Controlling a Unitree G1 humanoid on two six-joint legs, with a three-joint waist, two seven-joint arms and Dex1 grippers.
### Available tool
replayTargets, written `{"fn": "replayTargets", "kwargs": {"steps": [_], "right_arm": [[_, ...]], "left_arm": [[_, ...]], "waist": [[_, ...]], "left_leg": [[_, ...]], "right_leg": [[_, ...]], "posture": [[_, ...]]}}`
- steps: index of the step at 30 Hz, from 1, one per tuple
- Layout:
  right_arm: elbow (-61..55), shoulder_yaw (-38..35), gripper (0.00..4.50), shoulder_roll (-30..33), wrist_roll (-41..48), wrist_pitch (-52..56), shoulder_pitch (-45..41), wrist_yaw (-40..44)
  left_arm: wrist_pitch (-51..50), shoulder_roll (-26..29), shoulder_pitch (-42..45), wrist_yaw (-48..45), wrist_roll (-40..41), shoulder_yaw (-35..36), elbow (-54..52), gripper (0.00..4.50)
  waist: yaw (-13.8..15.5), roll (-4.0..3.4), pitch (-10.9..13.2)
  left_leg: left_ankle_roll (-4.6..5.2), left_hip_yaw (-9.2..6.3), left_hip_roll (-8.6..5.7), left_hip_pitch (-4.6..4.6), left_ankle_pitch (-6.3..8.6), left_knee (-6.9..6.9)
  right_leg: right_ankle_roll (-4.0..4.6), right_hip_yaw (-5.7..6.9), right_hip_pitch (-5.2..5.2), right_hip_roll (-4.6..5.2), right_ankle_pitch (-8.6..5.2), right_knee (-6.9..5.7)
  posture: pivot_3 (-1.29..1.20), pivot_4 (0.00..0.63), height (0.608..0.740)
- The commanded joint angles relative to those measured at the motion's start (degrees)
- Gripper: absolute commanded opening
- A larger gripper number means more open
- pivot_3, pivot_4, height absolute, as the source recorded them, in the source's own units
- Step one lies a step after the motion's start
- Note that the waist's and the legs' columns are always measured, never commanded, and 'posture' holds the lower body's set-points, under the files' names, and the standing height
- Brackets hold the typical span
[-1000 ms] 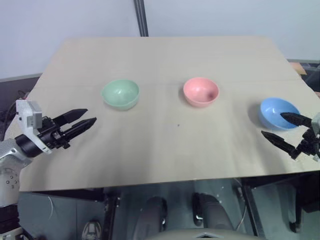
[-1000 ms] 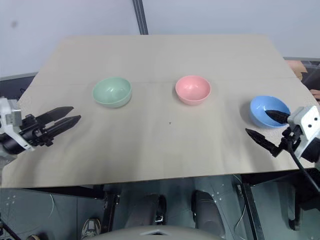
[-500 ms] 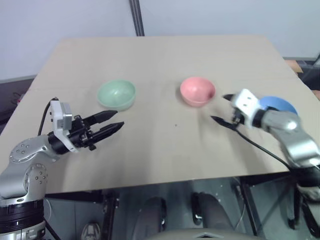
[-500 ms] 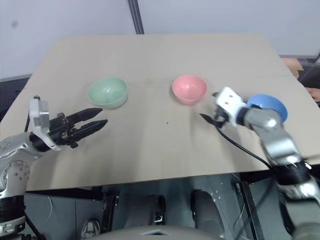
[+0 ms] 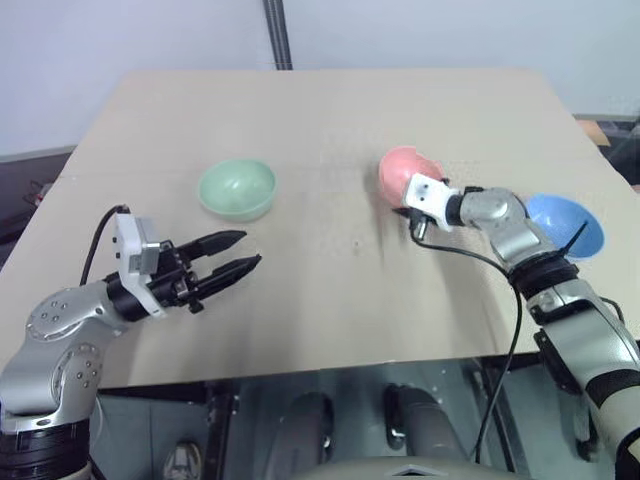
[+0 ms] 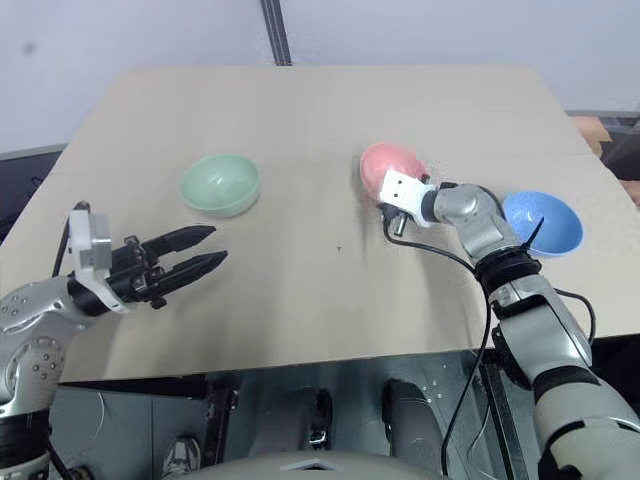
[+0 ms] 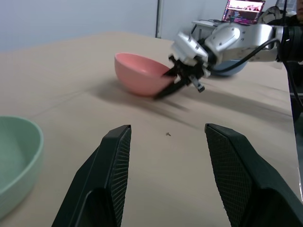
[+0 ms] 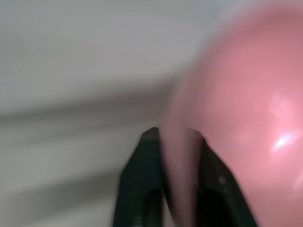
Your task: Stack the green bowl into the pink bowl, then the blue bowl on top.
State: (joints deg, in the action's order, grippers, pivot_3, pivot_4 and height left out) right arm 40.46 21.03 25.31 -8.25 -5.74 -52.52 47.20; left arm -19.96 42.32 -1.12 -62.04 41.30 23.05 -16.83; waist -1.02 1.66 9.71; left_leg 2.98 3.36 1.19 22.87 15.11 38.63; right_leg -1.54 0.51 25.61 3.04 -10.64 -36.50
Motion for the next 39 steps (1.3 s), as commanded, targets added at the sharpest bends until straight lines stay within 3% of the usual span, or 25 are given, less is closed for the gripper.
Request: {"fn": "replayTargets", "kwargs": {"steps": [1,4,6,13,16,19,20,28,34,39], "right_arm": [[-5.1,-0.4,0.07,0.5,-0.7,-2.1,0.3,1.9],[-28.8,3.3,0.07,2.1,4.7,8.5,7.6,13.2],[-37.7,6.4,0.07,2.9,4.3,13.5,11.3,16.6],[-41.1,10.2,0.07,1.5,0.1,23.9,13.4,16.8],[-40.9,8.7,1.10,1.5,0.1,25.1,12.7,16.0],[-43.2,6.4,2.66,2.2,0.5,26.3,12.7,14.8],[-44.2,5.6,2.99,2.3,0.6,27.0,12.9,14.0],[-64.0,-6.1,2.99,5.6,12.0,42.2,19.8,14.2],[-78.5,-21.3,2.99,4.0,25.1,53.1,29.4,8.7],[-80.5,-24.2,2.99,-0.9,30.0,50.6,35.1,2.7]], "left_arm": [[0.8,-0.2,-1.1,0.5,0.8,1.9,-1.4,2.63],[2.0,-1.0,-0.2,1.8,-0.8,1.2,0.9,2.63],[3.0,-2.0,1.3,4.5,-2.5,0.8,2.4,2.63],[4.9,-2.5,4.3,7.4,-6.1,-0.6,4.4,2.63],[5.0,-2.2,4.8,7.3,-6.5,-0.9,4.6,2.63],[4.6,-1.9,5.4,7.4,-6.7,-1.2,4.8,2.63],[4.5,-1.7,5.5,7.4,-6.9,-1.3,4.9,2.63],[2.1,1.4,8.4,5.9,-8.1,-3.1,6.2,2.63],[1.7,6.8,16.9,15.1,-23.0,-9.1,10.1,2.63],[-0.6,11.8,26.6,17.5,-37.0,-20.9,14.7,2.63]], "waist": [[0.0,-0.05,0.0],[0.2,-0.08,0.0],[0.3,-0.11,0.0],[0.2,0.01,0.0],[0.5,0.05,-0.1],[0.4,0.03,0.0],[0.4,0.03,0.0],[0.5,0.03,0.0],[0.9,0.05,0.0],[0.8,0.06,0.0]], "left_leg": [[0.06,-0.01,0.02,-0.02,0.03,0.00],[0.03,-0.01,0.04,-0.09,0.02,0.00],[0.04,-0.16,0.05,-0.05,0.02,0.00],[0.04,-0.13,0.04,-0.18,0.02,0.09],[0.01,-0.18,0.04,-0.17,0.01,0.11],[-0.01,-0.21,0.02,-0.06,0.00,0.14],[-0.01,-0.21,0.02,-0.06,0.00,0.14],[0.00,-0.29,0.02,0.04,0.01,0.12],[0.01,-0.40,0.00,0.02,0.01,0.12],[0.00,-0.39,-0.04,0.00,0.01,0.12]], "right_leg": [[0.14,0.00,0.01,-0.04,-0.08,-0.07],[0.15,-0.01,0.05,-0.07,-0.09,-0.26],[-0.04,0.06,0.05,-0.07,0.01,-0.26],[0.14,0.11,-0.08,-0.05,-0.09,-0.28],[0.15,0.16,-0.10,-0.04,-0.10,-0.29],[0.16,0.18,-0.04,-0.02,-0.10,-0.28],[0.16,0.18,-0.05,-0.02,-0.10,-0.28],[0.14,0.25,-0.03,-0.02,-0.10,-0.24],[0.14,0.33,-0.08,-0.02,-0.10,-0.23],[0.09,0.31,-0.13,-0.09,-0.11,-0.24]], "posture": [[0.00,0.150,0.740],[0.00,0.150,0.740],[0.00,0.150,0.740],[0.00,0.150,0.740],[0.00,0.150,0.740],[0.00,0.150,0.740],[0.00,0.150,0.740],[0.00,0.150,0.740],[0.00,0.150,0.740],[0.00,0.150,0.740]]}}
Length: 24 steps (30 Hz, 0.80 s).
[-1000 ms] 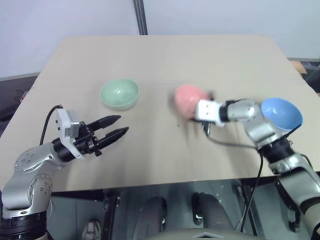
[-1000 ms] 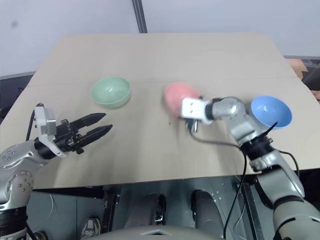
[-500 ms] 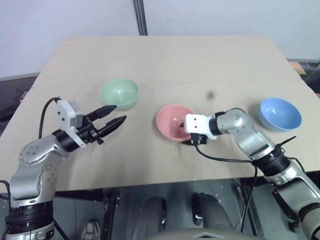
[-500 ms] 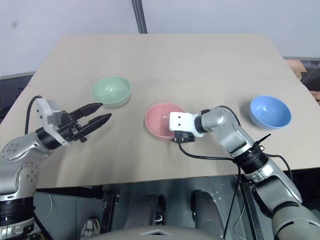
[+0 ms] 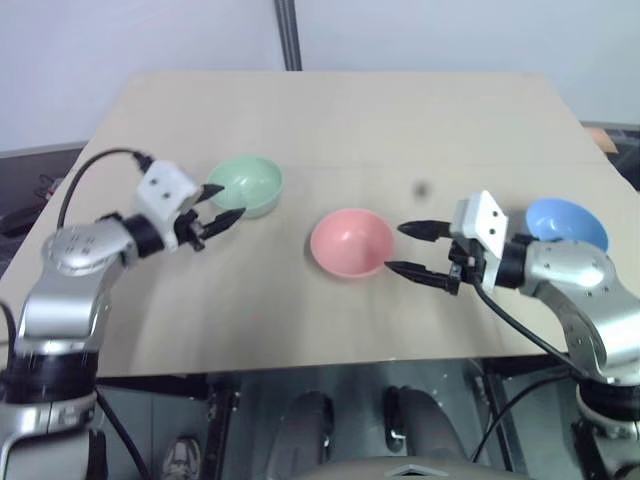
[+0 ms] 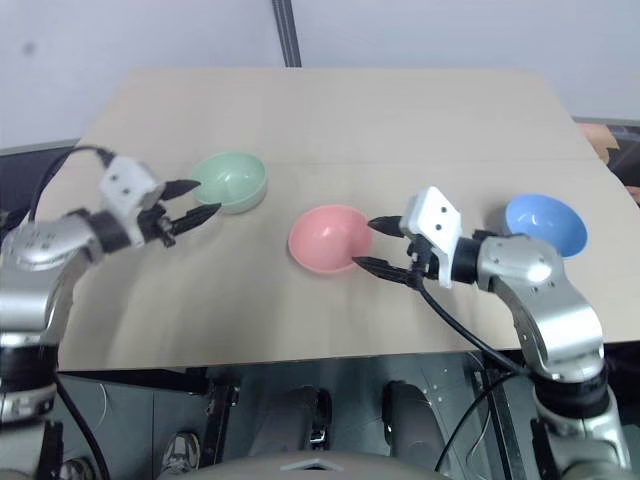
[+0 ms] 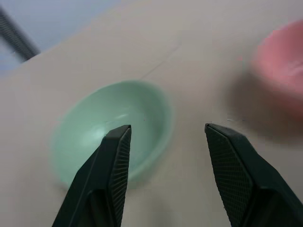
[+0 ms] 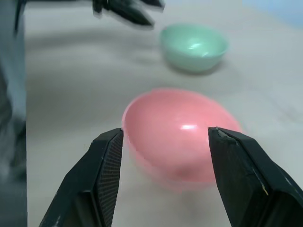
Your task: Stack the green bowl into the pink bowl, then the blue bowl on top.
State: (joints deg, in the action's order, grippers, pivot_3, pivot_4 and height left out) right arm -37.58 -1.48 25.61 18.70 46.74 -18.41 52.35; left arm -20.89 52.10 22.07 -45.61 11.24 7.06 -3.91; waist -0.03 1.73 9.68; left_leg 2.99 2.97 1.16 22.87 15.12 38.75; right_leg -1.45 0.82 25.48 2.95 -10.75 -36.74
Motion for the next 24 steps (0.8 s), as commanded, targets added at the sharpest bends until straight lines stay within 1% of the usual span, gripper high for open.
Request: {"fn": "replayTargets", "kwargs": {"steps": [1,4,5,9,10,11,13,15,16,21,24], "right_arm": [[-2.4,-1.1,2.99,-1.4,3.2,-2.9,1.5,-3.1],[-1.6,0.4,2.99,-1.7,3.1,-5.4,1.7,-5.1],[-1.4,0.7,2.99,-1.8,3.1,-6.0,1.6,-5.7],[-0.5,1.2,2.99,-1.4,3.0,-8.1,1.1,-7.8],[-0.4,1.1,3.14,-1.3,3.1,-8.4,1.1,-8.2],[-0.4,0.9,3.14,-1.0,3.3,-8.6,1.0,-8.5],[-0.6,0.5,3.14,-0.3,3.6,-8.8,1.2,-8.9],[-1.1,0.1,3.14,0.6,4.0,-8.8,1.6,-9.1],[-1.3,-0.1,3.14,1.1,4.2,-8.7,1.8,-9.2],[-2.0,-1.7,3.14,3.9,6.5,-7.7,3.4,-9.3],[-1.6,-2.1,3.91,5.3,7.9,-7.8,4.3,-9.2]], "left_arm": [[1.2,2.7,4.9,1.2,-9.9,-7.3,3.1,2.63],[3.2,3.7,8.2,1.8,-17.4,-13.1,7.0,2.63],[4.4,3.8,8.7,1.6,-19.0,-14.4,7.8,2.63],[6.4,2.6,10.7,1.7,-23.6,-18.0,10.7,2.63],[6.7,2.0,11.4,1.9,-24.4,-18.5,11.6,2.23],[7.4,1.5,12.1,1.8,-25.0,-19.1,12.4,2.10],[8.3,0.5,13.1,1.6,-25.5,-19.4,13.8,1.37],[8.7,-0.5,14.1,0.8,-25.2,-19.0,14.8,0.40],[8.4,-1.0,14.5,0.3,-24.8,-18.7,14.8,0.04],[7.0,-1.5,14.6,-2.9,-20.1,-14.7,11.0,0.04],[4.9,-0.9,13.7,-5.0,-17.8,-13.1,8.4,0.00]], "waist": [[-0.3,-0.02,0.0],[-0.7,-0.02,0.0],[-0.8,-0.02,0.0],[-0.6,0.00,0.0],[-0.6,0.00,0.0],[-0.5,0.00,0.0],[-0.3,0.00,0.0],[-0.3,0.00,0.0],[-0.3,0.01,0.0],[-0.5,0.02,0.0],[-0.6,0.02,0.0]], "left_leg": [[0.00,0.05,0.00,0.00,0.00,0.00],[0.00,0.10,-0.01,0.00,0.00,0.00],[0.00,0.09,0.00,0.01,0.00,0.00],[0.00,0.06,0.05,0.05,0.00,-0.02],[0.00,0.06,0.05,0.06,0.00,-0.02],[0.00,0.06,0.04,0.07,0.00,-0.02],[0.00,0.05,0.02,0.08,0.00,-0.01],[0.01,0.04,0.01,0.09,0.00,-0.01],[0.01,0.04,0.00,0.09,0.00,-0.01],[0.01,0.02,0.02,0.10,0.00,-0.01],[0.01,0.02,0.03,0.10,0.00,-0.01]], "right_leg": [[0.00,-0.03,0.02,0.00,0.00,0.01],[-0.06,-0.09,0.06,-0.02,0.03,-0.01],[-0.19,-0.09,0.07,-0.07,0.10,-0.01],[-0.19,-0.07,0.11,-0.12,0.09,0.00],[-0.19,-0.07,0.10,-0.10,0.10,0.00],[-0.19,-0.08,0.10,-0.09,0.10,0.01],[-0.19,-0.07,0.10,-0.08,0.10,0.01],[-0.20,-0.06,0.09,-0.06,0.10,0.01],[-0.19,-0.06,0.09,-0.06,0.10,0.01],[-0.20,-0.06,0.10,-0.07,0.11,0.01],[-0.20,-0.07,0.10,-0.07,0.11,0.01]], "posture": [[0.00,0.150,0.740],[0.00,0.150,0.740],[0.00,0.150,0.740],[0.00,0.150,0.740],[0.00,0.150,0.740],[0.00,0.150,0.740],[0.00,0.150,0.740],[0.00,0.150,0.740],[0.00,0.150,0.740],[0.00,0.150,0.740],[0.00,0.150,0.740]]}}
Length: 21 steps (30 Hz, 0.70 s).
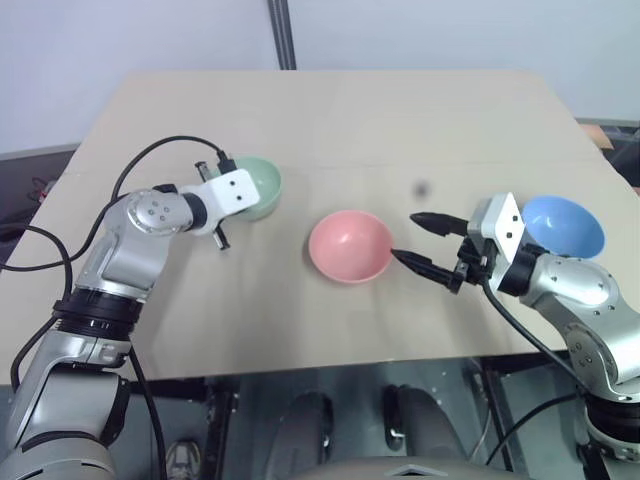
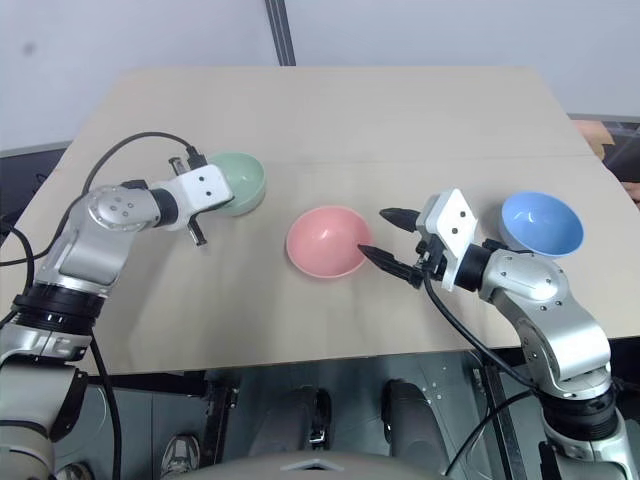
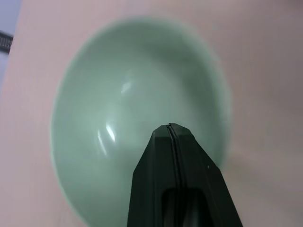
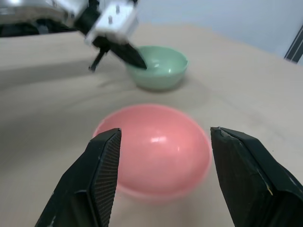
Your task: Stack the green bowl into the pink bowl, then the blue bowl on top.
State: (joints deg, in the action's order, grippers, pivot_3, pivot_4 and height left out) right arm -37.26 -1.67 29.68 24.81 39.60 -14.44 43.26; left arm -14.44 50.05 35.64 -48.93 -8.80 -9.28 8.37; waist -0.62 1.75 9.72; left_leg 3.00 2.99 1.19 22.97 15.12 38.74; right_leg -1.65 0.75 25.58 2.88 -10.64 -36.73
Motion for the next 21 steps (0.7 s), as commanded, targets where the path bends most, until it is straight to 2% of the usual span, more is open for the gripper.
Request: {"fn": "replayTargets", "kwargs": {"steps": [1,9,21], "right_arm": [[-1.7,-1.7,4.37,1.8,1.5,-1.2,0.6,0.0],[-1.5,-0.3,4.45,4.0,0.8,-3.1,1.8,-0.6],[-2.4,-0.6,4.45,5.2,1.5,-3.8,3.1,-2.0]], "left_arm": [[-2.2,1.4,-0.3,-2.3,2.9,3.8,-4.8,0.00],[-6.5,4.0,-4.2,-5.5,3.3,3.2,-10.1,0.00],[-9.8,2.1,-5.0,-1.1,-2.5,0.2,-10.1,0.00]], "waist": [[0.0,0.00,0.0],[0.0,0.00,0.0],[0.1,0.00,0.0]], "left_leg": [[0.00,0.00,0.00,-0.01,0.00,0.00],[0.00,-0.01,0.00,-0.02,0.00,0.00],[0.00,-0.01,-0.01,-0.01,0.00,0.03]], "right_leg": [[0.00,0.00,-0.01,0.00,0.00,0.00],[-0.09,0.00,-0.01,-0.01,-0.05,-0.01],[-0.09,0.00,-0.02,-0.01,-0.05,-0.01]], "posture": [[0.00,0.150,0.740],[0.00,0.150,0.740],[0.00,0.150,0.740]]}}
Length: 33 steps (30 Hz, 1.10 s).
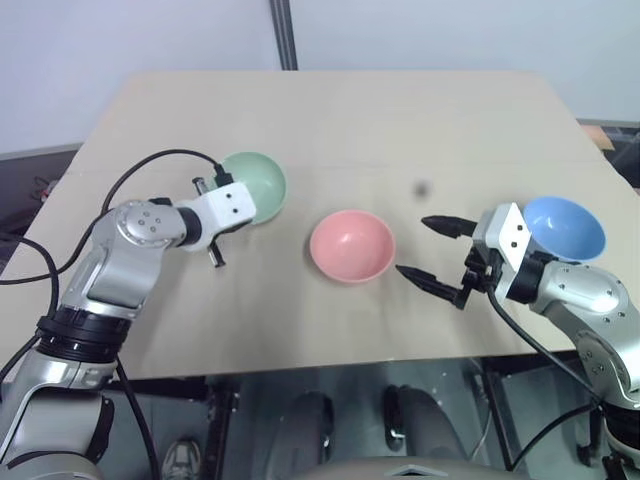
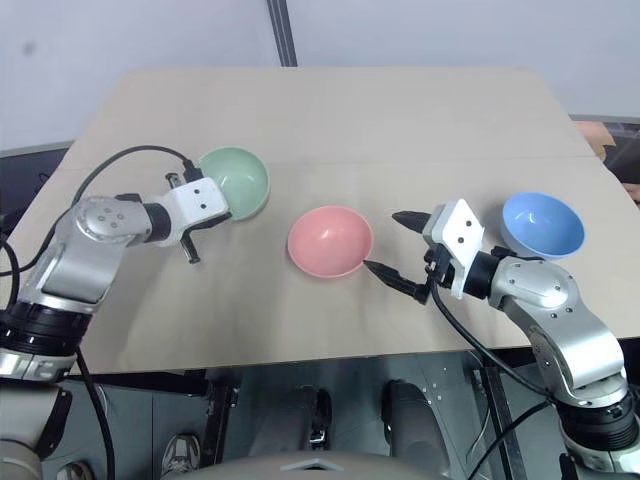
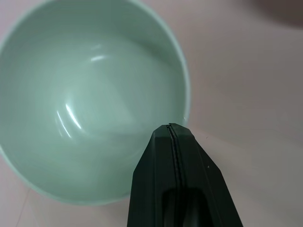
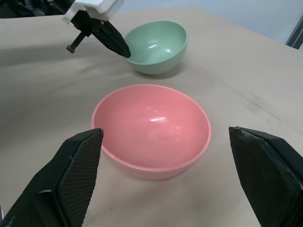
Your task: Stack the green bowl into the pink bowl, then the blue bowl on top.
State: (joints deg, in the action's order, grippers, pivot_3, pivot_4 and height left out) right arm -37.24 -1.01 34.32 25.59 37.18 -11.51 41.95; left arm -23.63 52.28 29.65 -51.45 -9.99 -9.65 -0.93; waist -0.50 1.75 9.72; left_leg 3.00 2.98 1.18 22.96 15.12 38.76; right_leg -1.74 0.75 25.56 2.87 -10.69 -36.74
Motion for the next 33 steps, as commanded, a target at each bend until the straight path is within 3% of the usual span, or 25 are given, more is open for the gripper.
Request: {"fn": "replayTargets", "kwargs": {"steps": [1,16,33], "right_arm": [[-2.4,-1.2,4.45,0.6,0.7,-1.5,0.1,-0.7],[-1.2,-0.9,4.45,0.6,1.4,-3.4,-1.1,-0.9],[-0.5,-2.1,4.45,-2.0,5.8,-5.5,-4.7,-2.1]], "left_arm": [[-0.7,-0.4,1.5,1.7,-1.3,0.8,-0.6,0.00],[-9.0,0.0,1.3,-2.3,7.1,7.2,-7.2,0.00],[-7.5,-2.8,5.2,9.2,0.2,3.0,-1.4,0.00]], "waist": [[0.0,0.00,0.0],[-0.1,0.00,0.0],[0.1,0.01,0.0]], "left_leg": [[0.00,0.00,0.00,0.00,0.00,0.00],[0.00,-0.02,0.01,0.00,0.00,0.02],[0.00,-0.03,-0.01,0.01,0.00,0.10]], "right_leg": [[0.01,0.00,0.00,0.00,0.01,0.00],[0.01,0.00,0.00,0.00,0.01,-0.01],[0.07,0.01,-0.03,-0.01,0.06,-0.03]], "posture": [[0.00,0.150,0.740],[0.00,0.150,0.740],[0.00,0.150,0.740]]}}
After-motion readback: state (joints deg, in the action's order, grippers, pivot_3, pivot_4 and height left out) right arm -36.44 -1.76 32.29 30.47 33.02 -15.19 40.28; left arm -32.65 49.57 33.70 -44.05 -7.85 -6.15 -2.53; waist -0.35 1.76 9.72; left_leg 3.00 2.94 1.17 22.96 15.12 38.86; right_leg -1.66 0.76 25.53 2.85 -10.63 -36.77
